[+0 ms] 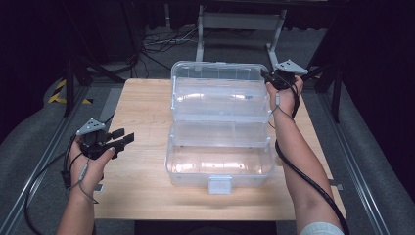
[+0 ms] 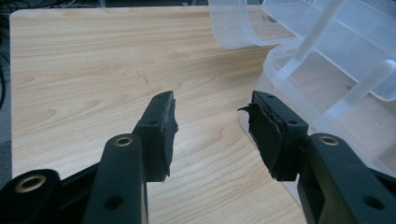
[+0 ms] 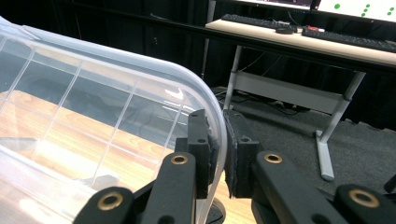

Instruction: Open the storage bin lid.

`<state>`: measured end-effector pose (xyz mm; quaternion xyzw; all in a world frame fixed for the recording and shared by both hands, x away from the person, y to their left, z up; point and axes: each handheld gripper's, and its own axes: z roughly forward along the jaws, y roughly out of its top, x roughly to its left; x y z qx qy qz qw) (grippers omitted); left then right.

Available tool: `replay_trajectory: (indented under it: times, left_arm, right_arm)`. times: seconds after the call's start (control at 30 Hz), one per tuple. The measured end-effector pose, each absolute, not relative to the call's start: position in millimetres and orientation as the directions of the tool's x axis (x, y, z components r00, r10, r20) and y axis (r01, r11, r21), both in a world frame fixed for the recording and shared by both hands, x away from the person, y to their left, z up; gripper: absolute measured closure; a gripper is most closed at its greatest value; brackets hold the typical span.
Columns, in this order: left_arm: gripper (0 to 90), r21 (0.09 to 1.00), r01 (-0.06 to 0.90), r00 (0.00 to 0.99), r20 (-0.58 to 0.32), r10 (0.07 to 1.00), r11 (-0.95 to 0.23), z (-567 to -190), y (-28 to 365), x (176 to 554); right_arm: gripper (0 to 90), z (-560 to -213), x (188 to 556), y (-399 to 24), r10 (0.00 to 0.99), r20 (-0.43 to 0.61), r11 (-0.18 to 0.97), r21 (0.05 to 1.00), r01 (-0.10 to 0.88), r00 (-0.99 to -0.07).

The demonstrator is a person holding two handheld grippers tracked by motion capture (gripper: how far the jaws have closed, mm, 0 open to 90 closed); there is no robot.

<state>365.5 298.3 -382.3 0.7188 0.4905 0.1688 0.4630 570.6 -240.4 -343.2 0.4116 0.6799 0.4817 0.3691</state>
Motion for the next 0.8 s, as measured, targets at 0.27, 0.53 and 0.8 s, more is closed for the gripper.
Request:
replay_trajectory:
  times: [0.27,0.53,0.8]
  left_arm:
    - [50.3,0.829,0.552,0.465,-0.213,0.86,-0.093,-384,298,367]
    - [48.9,0.831,0.549,0.462,-0.209,0.862,-0.093,-387,299,367]
    - [48.4,0.828,0.553,0.461,-0.21,0.862,-0.094,-388,300,368]
  right_arm:
    - [82.8,-347,576,-241,0.913,-0.101,0.202,0.954,0.222,-0.396]
    - [82.7,-351,581,-242,0.911,-0.087,0.196,0.951,0.237,-0.402]
    - [82.5,-356,587,-242,0.91,-0.069,0.187,0.948,0.257,-0.408]
